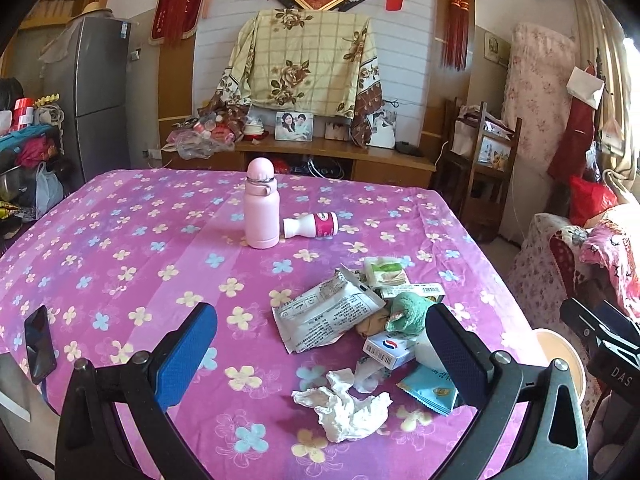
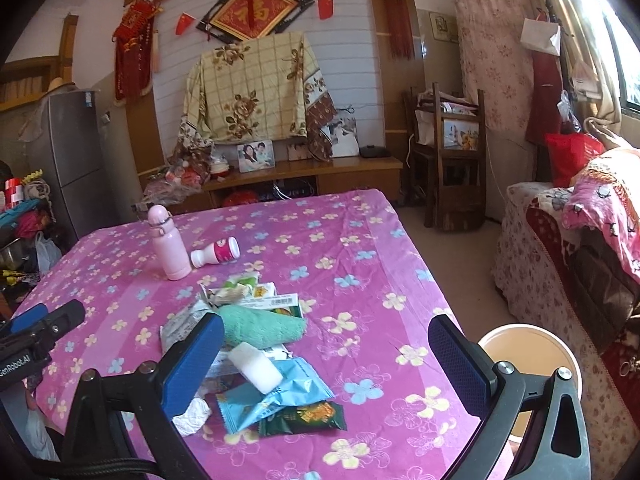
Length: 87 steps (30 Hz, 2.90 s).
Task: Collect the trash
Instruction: 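Move both tools over the trash pile on the table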
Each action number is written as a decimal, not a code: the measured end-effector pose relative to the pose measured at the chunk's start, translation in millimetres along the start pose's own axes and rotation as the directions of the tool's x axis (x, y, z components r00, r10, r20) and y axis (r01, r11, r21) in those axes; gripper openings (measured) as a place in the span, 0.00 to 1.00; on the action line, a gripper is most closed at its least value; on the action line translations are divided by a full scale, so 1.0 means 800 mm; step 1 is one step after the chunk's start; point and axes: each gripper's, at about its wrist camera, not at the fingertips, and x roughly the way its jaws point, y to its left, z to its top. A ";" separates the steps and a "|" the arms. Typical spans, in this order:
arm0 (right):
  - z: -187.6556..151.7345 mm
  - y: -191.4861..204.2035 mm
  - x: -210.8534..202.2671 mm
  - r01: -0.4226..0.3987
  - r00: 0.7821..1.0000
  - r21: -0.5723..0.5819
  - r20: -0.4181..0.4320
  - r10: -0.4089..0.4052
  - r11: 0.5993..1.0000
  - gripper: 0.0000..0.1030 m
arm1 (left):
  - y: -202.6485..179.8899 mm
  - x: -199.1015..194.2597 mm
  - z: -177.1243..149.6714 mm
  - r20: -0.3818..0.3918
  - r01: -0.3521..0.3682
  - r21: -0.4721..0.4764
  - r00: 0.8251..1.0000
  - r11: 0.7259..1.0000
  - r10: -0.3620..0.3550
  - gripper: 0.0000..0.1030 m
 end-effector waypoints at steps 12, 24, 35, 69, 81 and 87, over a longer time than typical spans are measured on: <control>0.004 0.009 -0.008 -0.010 1.000 -0.012 0.021 0.010 1.000 1.00 | -0.006 -0.008 0.002 0.034 -0.030 0.025 0.999 0.999 0.029 1.00; 0.005 0.010 -0.010 -0.006 1.000 -0.014 0.025 0.007 1.000 1.00 | -0.007 -0.012 0.003 0.054 -0.029 0.027 0.998 0.999 0.027 1.00; 0.007 0.009 -0.011 -0.007 1.000 -0.014 0.029 0.008 1.000 1.00 | -0.010 -0.015 0.004 0.068 -0.035 0.036 0.997 0.999 0.033 1.00; 0.006 0.000 -0.014 -0.005 1.000 -0.022 0.026 0.005 1.000 1.00 | -0.016 -0.017 -0.001 0.069 -0.033 0.037 0.997 0.999 0.031 1.00; 0.002 0.006 -0.011 -0.008 1.000 -0.028 0.019 0.009 1.000 1.00 | -0.010 -0.011 -0.004 0.069 -0.036 0.031 0.997 0.999 0.034 1.00; 0.001 0.005 -0.010 -0.017 1.000 -0.027 0.009 0.017 0.999 1.00 | -0.010 -0.011 -0.004 0.069 -0.037 0.028 0.997 0.999 0.035 1.00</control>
